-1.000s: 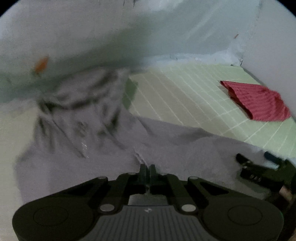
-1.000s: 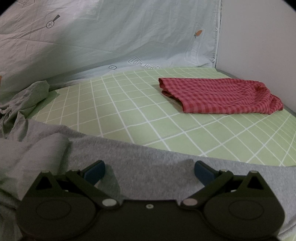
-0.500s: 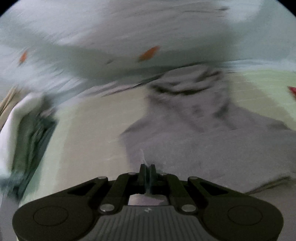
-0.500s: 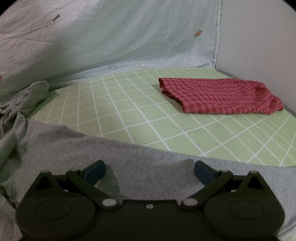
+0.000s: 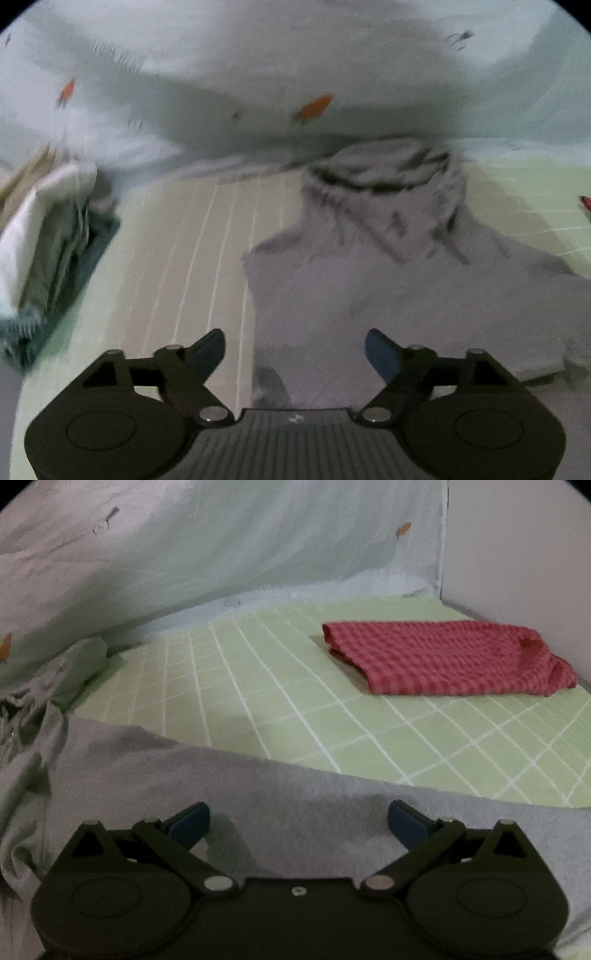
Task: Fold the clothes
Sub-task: 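Grasp the folded hoodie edge with the left gripper and smooth it flat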
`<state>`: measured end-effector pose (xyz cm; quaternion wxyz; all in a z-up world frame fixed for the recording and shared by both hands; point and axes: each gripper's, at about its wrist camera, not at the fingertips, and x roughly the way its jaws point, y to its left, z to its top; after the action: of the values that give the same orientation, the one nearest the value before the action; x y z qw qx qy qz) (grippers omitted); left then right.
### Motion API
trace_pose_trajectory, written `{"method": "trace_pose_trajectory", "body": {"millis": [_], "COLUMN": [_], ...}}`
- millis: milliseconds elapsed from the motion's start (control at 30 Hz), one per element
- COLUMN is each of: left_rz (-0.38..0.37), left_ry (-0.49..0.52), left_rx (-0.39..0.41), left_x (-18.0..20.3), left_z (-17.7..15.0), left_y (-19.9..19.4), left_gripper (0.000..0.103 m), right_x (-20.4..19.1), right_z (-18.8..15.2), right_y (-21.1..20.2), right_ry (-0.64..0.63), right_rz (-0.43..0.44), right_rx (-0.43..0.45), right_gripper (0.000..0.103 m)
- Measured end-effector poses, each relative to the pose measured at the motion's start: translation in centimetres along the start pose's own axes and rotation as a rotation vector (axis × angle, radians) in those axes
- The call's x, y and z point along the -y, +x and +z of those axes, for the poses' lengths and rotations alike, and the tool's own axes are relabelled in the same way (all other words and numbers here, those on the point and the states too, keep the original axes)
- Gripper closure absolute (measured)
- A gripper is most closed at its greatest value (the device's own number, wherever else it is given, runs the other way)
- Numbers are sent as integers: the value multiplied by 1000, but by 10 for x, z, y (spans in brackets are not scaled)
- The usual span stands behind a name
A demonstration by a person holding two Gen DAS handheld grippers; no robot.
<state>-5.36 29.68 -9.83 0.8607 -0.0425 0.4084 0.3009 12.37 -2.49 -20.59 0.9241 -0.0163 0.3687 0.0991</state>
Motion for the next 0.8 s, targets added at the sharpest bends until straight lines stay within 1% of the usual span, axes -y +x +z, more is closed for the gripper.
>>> {"method": "trace_pose_trajectory", "body": {"millis": [67,133,233,333,467,567,733,800], "left_rz": [-3,-23,-52,-72,-80,-83,-88,-87], "left_ry": [7,-9,-51,-81,-86,-87,-103,-108], "left_rx": [39,66,93,92,77,69,60,60], "left_x": [6,9,12,16,29,41,62,71], "left_z": [2,1,-6,-19,-38,-51,-68,-73], "left_y": [-13,-28,-52,-72,-93,-106,-123,-129], "left_gripper": [11,9,5,4,4,4,4,4], "right_x": [9,24,56,89,128,151,167,174], "right_z": [-3,-10,-24,-33,-42,-47,-47,-47], "right_y": [-7,-15,-30,-45,-57,-63,-64,-65], "right_ry": [8,26,102,166,181,175,80,75], "right_rz": [2,-32,-102,-150,-184,-196,-144,-143], "right_rx": [-9,-13,-18,-16,-22,-26,-35,-32], "right_gripper": [0,0,0,0,0,0,0,0]}}
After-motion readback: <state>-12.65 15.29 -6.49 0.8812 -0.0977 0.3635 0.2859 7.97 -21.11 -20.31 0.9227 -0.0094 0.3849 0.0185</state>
